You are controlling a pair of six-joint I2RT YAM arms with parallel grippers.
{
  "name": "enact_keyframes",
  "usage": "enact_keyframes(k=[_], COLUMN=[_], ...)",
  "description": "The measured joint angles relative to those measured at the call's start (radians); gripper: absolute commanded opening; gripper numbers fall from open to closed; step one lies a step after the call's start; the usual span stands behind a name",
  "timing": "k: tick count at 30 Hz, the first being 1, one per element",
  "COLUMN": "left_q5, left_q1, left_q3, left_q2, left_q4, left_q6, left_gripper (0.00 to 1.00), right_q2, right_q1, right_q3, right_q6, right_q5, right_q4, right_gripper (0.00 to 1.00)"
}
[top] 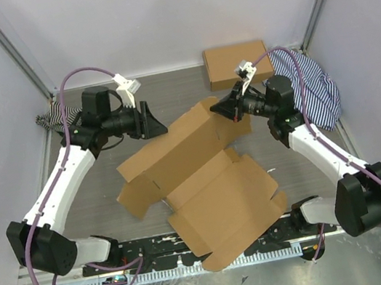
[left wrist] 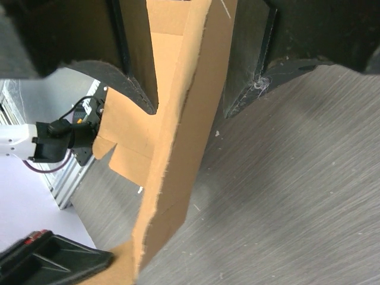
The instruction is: Fold the paper box
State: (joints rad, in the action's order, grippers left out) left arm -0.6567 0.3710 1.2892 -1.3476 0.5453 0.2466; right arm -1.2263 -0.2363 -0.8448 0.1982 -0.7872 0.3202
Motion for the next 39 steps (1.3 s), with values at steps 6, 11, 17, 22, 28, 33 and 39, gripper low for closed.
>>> enact_keyframes(k=[6, 11, 17, 22, 28, 33, 39], left_q5=[-0.022, -0.003, 0.046, 0.104, 0.257, 0.458, 0.758], left_q1=[0.066, 0.119, 0.132, 0.142, 0.211, 0.343, 0.467], left_q3=[0.000, 0.000, 0.002, 0.045, 0.194, 0.303, 0.304], left_q2=[-0.008, -0.043, -0.052, -0.052, -0.052, -0.058, -0.135], left_q4=[0.000, 0.029, 0.070, 0.129, 0.254, 0.339, 0.408], left_q6=[-0.017, -0.043, -0.066, -0.087, -0.128, -0.191, -0.244], left_gripper=[0.52, 0.30, 0.02, 0.00, 0.00, 0.00, 0.00], right_q2=[-0.034, -0.040, -0.045, -0.053, -0.051, -0.050, -0.049], right_q1=[-0.006, -0.010, -0.011, -0.015, -0.015, -0.015, -0.015], right_q3=[-0.031, -0.037, -0.053, -0.084, -0.164, -0.238, -0.296], right_q6=[-0.010, -0.013, -0.013, -0.012, 0.003, 0.056, 0.172], right_q5=[0.001, 0.001, 0.009, 0.048, 0.166, 0.303, 0.405], right_q4=[-0.040, -0.069, -0.095, -0.153, -0.277, -0.461, -0.641], right_gripper=[0.03, 0.03, 0.13, 0.41, 0.92, 0.96, 0.95])
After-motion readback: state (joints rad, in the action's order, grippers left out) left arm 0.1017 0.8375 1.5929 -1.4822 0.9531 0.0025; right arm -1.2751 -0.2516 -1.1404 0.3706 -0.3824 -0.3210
